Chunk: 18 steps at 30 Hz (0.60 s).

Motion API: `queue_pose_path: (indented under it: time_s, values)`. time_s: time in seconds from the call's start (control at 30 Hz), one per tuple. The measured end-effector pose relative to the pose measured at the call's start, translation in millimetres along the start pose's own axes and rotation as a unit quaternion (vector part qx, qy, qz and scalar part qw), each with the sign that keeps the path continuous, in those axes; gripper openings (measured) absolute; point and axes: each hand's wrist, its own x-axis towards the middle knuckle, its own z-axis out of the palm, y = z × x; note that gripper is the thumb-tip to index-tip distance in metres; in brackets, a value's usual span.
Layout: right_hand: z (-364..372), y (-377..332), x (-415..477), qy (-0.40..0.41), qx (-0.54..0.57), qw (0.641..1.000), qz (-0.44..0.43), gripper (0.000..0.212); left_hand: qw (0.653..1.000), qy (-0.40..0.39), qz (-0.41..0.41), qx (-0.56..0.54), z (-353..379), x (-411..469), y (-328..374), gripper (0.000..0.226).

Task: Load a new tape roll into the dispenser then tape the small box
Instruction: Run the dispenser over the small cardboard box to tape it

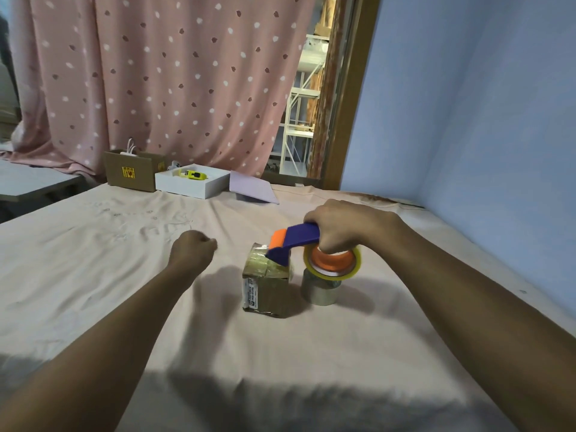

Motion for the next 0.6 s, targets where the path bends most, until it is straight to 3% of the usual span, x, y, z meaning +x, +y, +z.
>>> queue_pose_path:
  time_s: [0.33, 0.6]
  values:
    - [-3.3, 24.2, -11.2, 0.017, -0.015, 1.0, 0.015, 0.061, 0.979, -0.064, -0.041, -0.189, 18.6, -4.1, -23.6, 0.023]
    - [2.4, 35.4, -17.0, 0.014, 0.035, 0.999, 0.022, 0.061, 0.964, -0.096, -0.089, -0.231, 33.9, -13.6, -29.5, 0.018]
